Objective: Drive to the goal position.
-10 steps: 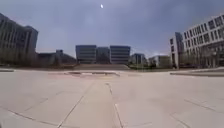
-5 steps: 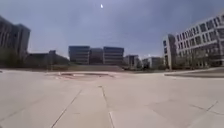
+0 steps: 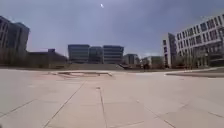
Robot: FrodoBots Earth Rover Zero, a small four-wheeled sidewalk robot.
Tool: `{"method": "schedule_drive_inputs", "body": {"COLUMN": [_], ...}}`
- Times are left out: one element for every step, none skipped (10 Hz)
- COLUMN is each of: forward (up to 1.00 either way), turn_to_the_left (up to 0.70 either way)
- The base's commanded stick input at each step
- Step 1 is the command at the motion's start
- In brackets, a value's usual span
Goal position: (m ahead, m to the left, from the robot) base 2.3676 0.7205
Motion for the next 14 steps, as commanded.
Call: {"method": "schedule_drive_inputs", "body": {"forward": [0.7, 0.7, 0.7, 0.7, 0.7, 0.7, 0.7, 0.7, 0.7, 0.7, 0.7, 0.7, 0.7, 0.7], "turn_to_the_left": [0.0, 0.0, 0.0, 0.0, 0.0, 0.0, -0.32, -0.35, -0.32, -0.13, 0.0, 0.0, 0.0, 0.0]}}
